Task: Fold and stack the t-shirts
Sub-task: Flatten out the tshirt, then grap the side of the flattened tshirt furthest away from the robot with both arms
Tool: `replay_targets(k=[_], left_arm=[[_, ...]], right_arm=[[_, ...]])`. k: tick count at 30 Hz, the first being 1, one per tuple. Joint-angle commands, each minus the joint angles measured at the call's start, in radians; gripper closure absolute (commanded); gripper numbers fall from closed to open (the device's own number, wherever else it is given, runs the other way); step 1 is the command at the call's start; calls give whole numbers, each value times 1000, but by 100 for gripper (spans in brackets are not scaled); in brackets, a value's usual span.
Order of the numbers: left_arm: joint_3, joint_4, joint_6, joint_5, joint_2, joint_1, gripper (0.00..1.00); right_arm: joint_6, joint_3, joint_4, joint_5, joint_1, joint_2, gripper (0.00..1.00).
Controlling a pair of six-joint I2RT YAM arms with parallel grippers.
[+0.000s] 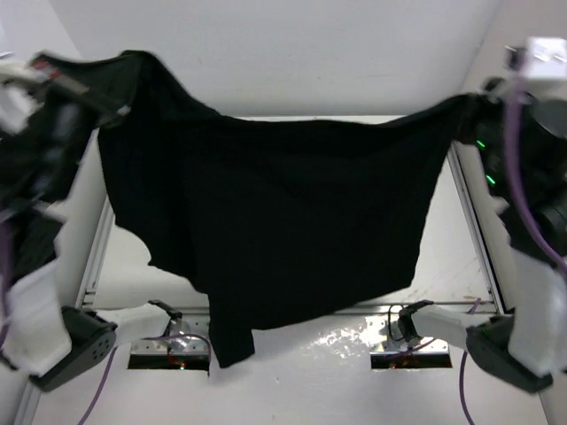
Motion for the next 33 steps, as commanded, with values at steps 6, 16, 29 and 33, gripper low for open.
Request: replay_targets(k=[6,16,29,33], left_arm=[[-268,213,117,-146,281,53,100],[-234,555,90,170,918,264,100],[36,879,55,370,1320,329,100],[33,794,65,305,1274,333,100]], right_arm=[[-7,-239,247,-31,-85,327,100],[52,-120,451,-161,-231,963,100],[67,145,755,-456,-322,1382,100],[98,89,775,-500,-346,1329,100]])
